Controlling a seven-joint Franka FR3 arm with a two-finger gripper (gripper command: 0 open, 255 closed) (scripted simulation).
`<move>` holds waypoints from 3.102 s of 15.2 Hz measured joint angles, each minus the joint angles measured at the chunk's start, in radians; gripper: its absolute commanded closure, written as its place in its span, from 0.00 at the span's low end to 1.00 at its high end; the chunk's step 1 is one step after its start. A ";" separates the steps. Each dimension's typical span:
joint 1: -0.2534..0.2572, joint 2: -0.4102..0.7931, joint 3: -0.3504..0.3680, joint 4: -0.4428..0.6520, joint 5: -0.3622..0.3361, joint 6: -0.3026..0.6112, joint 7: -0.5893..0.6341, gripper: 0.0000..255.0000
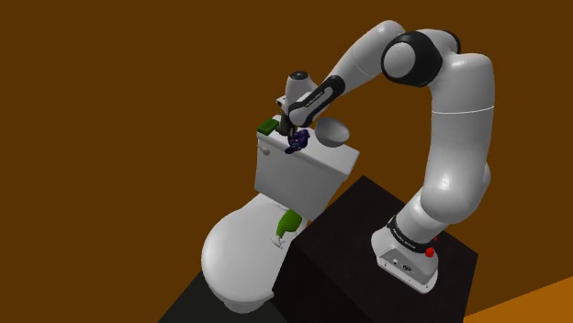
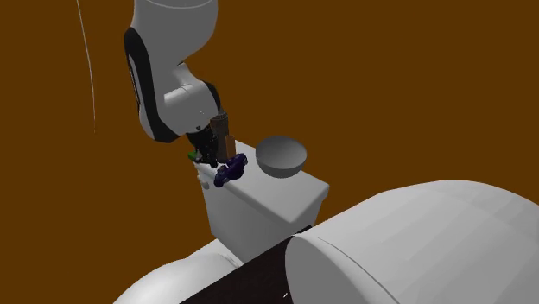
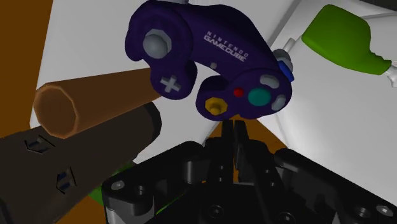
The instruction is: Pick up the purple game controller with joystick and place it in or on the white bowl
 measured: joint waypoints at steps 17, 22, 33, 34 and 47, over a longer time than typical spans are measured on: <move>-0.504 0.005 0.317 0.038 0.005 -0.032 -1.245 0.00; -0.499 0.035 0.308 0.049 -0.005 -0.012 -1.241 0.00; -0.499 0.036 0.308 0.050 -0.005 -0.012 -1.241 1.00; -0.499 0.036 0.308 0.050 -0.005 -0.012 -1.241 1.00; -0.525 -0.062 0.345 0.044 0.039 -0.105 -1.277 1.00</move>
